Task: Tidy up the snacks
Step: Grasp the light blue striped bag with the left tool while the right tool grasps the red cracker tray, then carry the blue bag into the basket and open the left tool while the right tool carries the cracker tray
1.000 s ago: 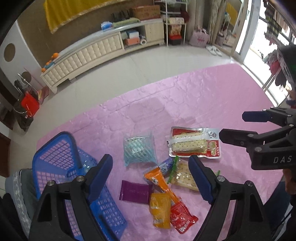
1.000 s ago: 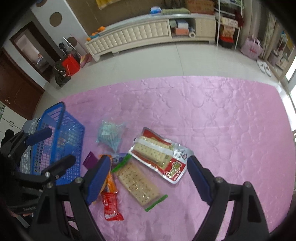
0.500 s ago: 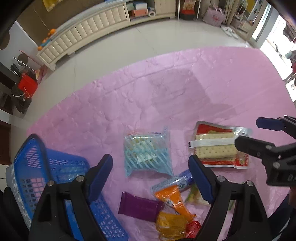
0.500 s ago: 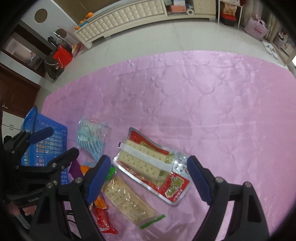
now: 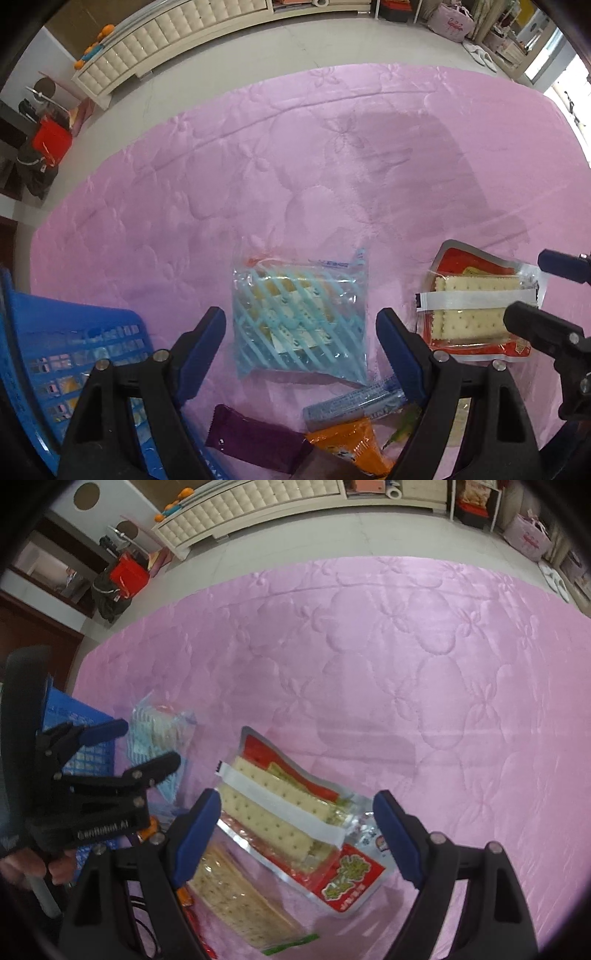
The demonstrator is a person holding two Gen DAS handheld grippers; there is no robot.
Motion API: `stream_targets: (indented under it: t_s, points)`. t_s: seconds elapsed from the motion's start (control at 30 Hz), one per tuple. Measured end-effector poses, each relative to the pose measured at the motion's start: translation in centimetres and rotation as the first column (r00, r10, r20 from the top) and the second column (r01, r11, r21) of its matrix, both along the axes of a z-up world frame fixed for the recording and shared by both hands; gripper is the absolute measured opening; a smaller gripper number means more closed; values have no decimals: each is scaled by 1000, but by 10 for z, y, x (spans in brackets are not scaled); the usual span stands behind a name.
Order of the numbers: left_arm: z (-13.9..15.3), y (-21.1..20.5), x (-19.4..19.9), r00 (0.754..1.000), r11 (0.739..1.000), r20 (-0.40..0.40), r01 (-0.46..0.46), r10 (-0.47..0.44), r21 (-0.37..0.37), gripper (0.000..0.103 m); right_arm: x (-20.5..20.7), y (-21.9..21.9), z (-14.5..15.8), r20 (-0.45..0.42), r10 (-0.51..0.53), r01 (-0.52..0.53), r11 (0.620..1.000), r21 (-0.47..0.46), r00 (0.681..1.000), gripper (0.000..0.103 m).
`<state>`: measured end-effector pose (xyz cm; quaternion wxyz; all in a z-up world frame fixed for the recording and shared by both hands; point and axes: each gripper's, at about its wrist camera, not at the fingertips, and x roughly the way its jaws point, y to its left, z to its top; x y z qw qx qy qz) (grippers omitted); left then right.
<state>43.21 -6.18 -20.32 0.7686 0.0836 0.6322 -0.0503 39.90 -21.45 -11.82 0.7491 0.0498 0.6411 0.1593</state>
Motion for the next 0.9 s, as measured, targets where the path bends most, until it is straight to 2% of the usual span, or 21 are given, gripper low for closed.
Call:
stream_targets:
  t_s: [0.03,0.2,0.37,0.5,0.6,0.9]
  points:
    - [0,2,0,1000,1000,4,-4,4,-13,68,-2,-2,-1,-6,4,-4,1000,2,1000,87]
    - [1,11,-8,1000,999,19,-19,20,-39,55,-10,-1,1,23,74,-74,997,-22,997,87]
    - [13,13,-23,999,998,40,-15,18,-69,54,-18,6,12,58,160,-158,987,-33,985,87]
    - [16,15,-39,999,997,46,3,1,-79,53,-22,23,15,97,309,-300,949,-101,946,84]
    - [22,15,-51,998,997,58,10,-5,-79,53,-24,31,12,90,382,-370,920,-127,920,79]
    - [24,16,-52,997,994,69,47,-41,-94,53,-17,52,-13,21,472,-454,860,-234,882,79]
